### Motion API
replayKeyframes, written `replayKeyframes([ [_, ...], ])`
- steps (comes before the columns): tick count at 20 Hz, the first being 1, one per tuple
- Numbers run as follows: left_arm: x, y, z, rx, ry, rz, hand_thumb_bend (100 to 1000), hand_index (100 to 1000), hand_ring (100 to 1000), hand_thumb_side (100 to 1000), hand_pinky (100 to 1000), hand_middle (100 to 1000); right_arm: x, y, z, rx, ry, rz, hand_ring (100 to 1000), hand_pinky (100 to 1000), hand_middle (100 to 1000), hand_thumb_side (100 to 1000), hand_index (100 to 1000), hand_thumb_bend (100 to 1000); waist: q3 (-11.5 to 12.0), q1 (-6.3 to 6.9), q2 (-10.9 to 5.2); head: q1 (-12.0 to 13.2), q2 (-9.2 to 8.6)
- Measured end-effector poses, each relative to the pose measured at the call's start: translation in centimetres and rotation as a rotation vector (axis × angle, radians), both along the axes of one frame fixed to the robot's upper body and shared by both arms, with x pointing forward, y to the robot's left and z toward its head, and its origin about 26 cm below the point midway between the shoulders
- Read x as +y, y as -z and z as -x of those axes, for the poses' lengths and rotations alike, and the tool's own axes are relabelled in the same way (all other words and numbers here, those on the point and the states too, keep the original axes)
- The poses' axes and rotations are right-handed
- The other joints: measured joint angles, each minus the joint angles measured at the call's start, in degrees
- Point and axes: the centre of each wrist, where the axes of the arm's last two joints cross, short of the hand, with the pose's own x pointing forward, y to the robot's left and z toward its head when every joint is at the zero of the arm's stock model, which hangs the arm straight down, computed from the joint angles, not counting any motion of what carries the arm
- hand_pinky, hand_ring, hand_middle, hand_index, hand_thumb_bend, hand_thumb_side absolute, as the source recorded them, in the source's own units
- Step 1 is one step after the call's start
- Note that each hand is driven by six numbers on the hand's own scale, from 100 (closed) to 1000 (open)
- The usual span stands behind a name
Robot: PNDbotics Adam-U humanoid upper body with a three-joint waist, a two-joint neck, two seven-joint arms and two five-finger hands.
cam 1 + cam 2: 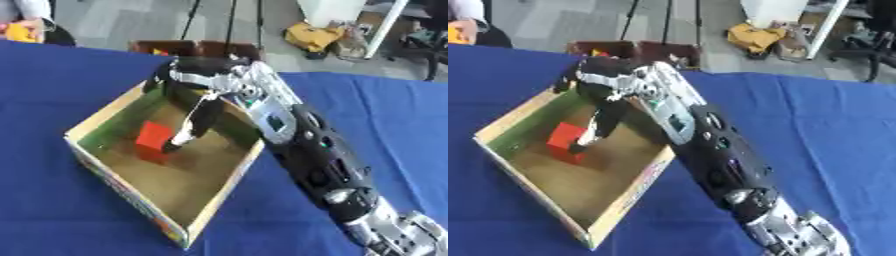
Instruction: Pick up objects on the table and place them in the box.
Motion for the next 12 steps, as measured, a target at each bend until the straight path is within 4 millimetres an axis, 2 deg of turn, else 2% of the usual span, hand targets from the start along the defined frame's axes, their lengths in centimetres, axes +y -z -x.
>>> replayKeyframes([
  [1, 0.0, 0.1, 0.0, 0.001, -0.002, 0.001, 100, 883, 701, 918, 542, 811, -0.5, -0.8, 0.6, -0.026, -0.001, -0.033, 768, 789, 793, 528, 870, 697, -0.3, 0.00, -0.01, 0.2, 0.14],
  [2, 0.1, 0.1, 0.1, 0.003, -0.003, 0.002, 100, 883, 701, 917, 542, 811, -1.0, -1.5, 1.2, -0.049, -0.005, -0.069, 762, 788, 785, 594, 870, 653, -0.5, 0.00, -0.05, 0.5, 0.37],
  [4, 0.1, 0.3, 0.1, 0.007, -0.006, 0.004, 100, 883, 701, 916, 542, 810, -2.2, -2.5, 2.6, -0.091, -0.013, -0.150, 753, 776, 784, 624, 878, 587, -1.1, 0.01, -0.21, 1.2, 0.45],
  [6, 0.2, 0.4, 0.2, 0.010, -0.011, 0.008, 100, 883, 701, 915, 542, 810, -3.7, -3.3, 4.4, -0.145, -0.024, -0.254, 742, 772, 765, 644, 870, 477, -1.9, 0.06, -0.36, 2.1, 0.47],
  [10, 0.4, 0.5, 0.3, 0.010, -0.021, 0.013, 100, 883, 701, 914, 542, 810, -6.1, -3.9, 8.0, -0.258, -0.039, -0.475, 734, 772, 755, 688, 860, 360, -3.2, 1.42, -0.39, 4.1, 0.47],
  [12, 0.4, 0.7, 0.4, 0.013, -0.024, 0.014, 100, 883, 701, 907, 542, 810, -7.0, -3.9, 9.6, -0.315, -0.046, -0.587, 727, 767, 752, 672, 860, 325, -4.0, 1.81, -0.39, 4.9, 0.45],
])
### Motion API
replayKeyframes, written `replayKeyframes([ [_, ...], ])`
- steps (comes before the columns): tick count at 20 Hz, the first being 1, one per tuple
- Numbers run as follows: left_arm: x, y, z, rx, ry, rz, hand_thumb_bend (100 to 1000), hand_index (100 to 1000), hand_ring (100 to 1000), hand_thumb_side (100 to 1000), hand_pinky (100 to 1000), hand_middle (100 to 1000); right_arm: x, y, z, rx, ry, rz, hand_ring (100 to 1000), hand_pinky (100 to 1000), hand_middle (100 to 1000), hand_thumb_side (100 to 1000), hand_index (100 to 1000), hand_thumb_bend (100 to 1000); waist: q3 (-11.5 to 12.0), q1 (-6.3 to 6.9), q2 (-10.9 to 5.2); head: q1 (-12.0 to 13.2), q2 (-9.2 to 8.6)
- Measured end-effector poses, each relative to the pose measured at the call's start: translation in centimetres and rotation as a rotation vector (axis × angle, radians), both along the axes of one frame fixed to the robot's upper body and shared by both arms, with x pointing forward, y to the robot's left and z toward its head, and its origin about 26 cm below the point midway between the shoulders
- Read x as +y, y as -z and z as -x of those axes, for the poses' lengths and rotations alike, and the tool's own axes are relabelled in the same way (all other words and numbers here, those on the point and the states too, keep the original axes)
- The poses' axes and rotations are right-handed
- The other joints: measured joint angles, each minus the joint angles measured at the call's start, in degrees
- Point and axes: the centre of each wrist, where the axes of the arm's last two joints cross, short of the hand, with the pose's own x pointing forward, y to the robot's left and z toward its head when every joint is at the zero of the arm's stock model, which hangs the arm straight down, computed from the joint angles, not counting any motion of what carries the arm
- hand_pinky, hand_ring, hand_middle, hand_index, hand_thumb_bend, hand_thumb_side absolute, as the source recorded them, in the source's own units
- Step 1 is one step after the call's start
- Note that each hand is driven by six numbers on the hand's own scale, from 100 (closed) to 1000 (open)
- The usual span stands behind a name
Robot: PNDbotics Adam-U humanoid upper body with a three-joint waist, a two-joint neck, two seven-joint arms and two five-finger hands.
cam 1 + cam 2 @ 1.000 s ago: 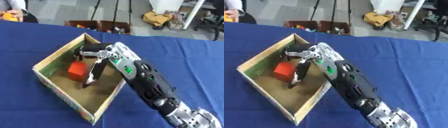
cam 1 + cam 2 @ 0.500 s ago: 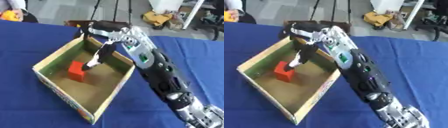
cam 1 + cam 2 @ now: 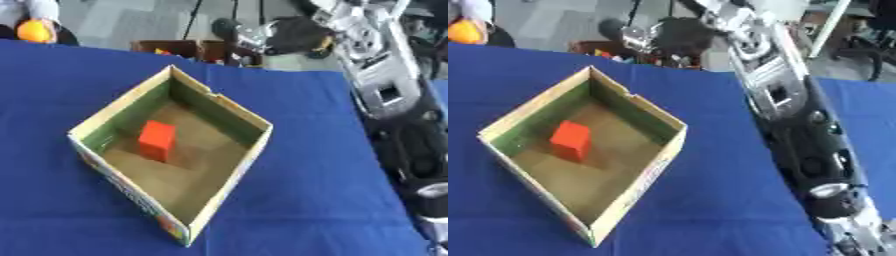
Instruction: Pick up objects on the table and place them in the box.
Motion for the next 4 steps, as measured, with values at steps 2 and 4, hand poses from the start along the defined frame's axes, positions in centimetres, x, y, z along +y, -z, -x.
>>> replayKeyframes([
  [2, 0.0, 0.0, 0.0, 0.000, -0.002, 0.001, 100, 883, 701, 908, 542, 810, -0.8, 0.1, 1.1, -0.059, -0.010, -0.116, 717, 765, 761, 671, 873, 294, -0.7, 0.12, 0.00, 0.7, -0.01],
  [4, 0.1, 0.1, 0.1, 0.002, -0.007, 0.000, 100, 883, 701, 908, 542, 810, -1.5, 0.4, 1.7, -0.117, -0.018, -0.237, 712, 768, 756, 672, 867, 252, -1.4, 0.70, 0.00, 1.5, -0.01],
])
